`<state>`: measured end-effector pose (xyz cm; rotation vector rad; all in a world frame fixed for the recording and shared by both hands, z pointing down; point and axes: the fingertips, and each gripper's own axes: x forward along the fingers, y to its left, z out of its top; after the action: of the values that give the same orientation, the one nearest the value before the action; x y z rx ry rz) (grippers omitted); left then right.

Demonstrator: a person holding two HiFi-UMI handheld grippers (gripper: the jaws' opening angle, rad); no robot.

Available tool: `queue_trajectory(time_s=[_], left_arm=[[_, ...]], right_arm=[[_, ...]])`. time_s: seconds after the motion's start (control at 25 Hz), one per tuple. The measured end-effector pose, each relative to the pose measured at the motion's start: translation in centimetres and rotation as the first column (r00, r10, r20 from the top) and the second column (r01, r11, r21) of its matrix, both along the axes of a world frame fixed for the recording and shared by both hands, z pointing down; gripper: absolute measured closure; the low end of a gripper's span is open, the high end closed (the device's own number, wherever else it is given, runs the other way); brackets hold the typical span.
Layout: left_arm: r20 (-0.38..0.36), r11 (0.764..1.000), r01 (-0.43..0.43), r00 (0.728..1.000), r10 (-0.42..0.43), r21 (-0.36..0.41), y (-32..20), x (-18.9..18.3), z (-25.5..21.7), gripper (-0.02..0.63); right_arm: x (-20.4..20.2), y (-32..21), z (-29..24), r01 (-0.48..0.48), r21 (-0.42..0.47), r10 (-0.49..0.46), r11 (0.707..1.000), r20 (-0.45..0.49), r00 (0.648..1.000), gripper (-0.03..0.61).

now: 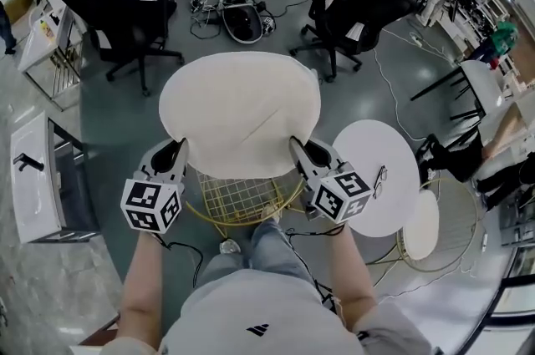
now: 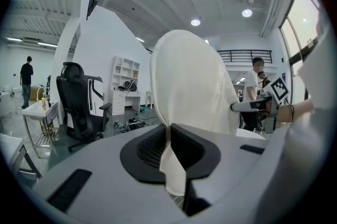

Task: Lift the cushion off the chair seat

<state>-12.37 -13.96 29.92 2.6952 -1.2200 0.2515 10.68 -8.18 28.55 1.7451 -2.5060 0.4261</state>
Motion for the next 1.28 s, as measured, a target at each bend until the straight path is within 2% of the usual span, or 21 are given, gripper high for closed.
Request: queue_trajectory(time_s=[0.72, 1.28], left_arm=[[-0.013, 1.000, 0.010, 1.000, -0.009, 0.030, 0.8, 0.3, -1.3, 0.577], [-0.022, 0.999, 0.013, 1.000, -0.012, 0.029, 1.3, 0.1, -1.4, 0.577]], right_arm=[[0.4, 0.4, -1.5, 0.008, 0.051, -0.007, 0.999, -0.016, 1.000, 0.520], [0.3, 1.0, -1.4, 0.006, 0.043, -0.005, 0.999, -0.008, 1.000, 0.520]])
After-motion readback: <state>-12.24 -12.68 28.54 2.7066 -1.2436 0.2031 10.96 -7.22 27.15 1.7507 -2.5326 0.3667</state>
